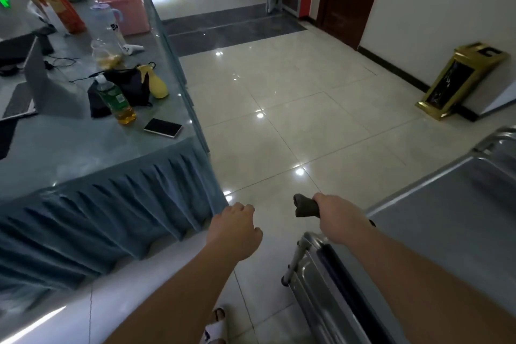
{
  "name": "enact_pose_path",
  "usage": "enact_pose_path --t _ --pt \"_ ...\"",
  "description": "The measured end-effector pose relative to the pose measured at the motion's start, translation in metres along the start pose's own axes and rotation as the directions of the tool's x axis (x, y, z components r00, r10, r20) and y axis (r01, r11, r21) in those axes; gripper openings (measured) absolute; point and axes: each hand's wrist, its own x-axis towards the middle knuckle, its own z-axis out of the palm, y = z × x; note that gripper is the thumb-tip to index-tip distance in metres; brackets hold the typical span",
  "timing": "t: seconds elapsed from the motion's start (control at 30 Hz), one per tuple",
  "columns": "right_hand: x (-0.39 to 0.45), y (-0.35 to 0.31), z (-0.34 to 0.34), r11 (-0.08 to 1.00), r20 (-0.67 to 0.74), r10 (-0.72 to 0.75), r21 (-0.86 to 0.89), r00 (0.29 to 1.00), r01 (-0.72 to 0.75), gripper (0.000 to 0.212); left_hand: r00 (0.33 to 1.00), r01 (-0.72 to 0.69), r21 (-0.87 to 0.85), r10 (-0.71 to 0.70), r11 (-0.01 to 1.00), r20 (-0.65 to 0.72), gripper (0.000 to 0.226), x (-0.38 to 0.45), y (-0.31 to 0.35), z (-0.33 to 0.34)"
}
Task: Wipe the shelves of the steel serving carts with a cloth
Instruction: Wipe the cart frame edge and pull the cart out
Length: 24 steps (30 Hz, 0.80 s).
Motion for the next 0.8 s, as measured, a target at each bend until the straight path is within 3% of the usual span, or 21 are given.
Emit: enact_pose_path --t 0.23,0.37,0.5,0.8 --pt "0.079 -0.081 -0.018 0.994 0.024 0.105 -0.017 0.994 -0.104 0.029 0.995 -0.095 0.073 0.095 0.993 0.014 0.037 0.080 -0.112 -0.071" --pt "0.112 -0.100 -0.032 0.985 0.036 0.115 -0.133 0.993 -0.109 0.032 0.991 -0.133 0.096 0.132 0.986 0.020 0.038 0.132 -0.138 -0.101" --pt "0.145 -0.086 -0.048 0.975 0.005 0.162 -0.152 0.987 -0.160 0.030 0.979 -0.206 0.135 0.204 0.969 0.030 0.048 0.189 -0.128 -0.123" --pt "0.279 0.014 -0.094 0.952 -0.047 0.306 0.020 0.951 -0.306 0.029 0.940 -0.342 0.199 0.335 0.919 0.068 0.056 0.344 -0.034 -0.174"
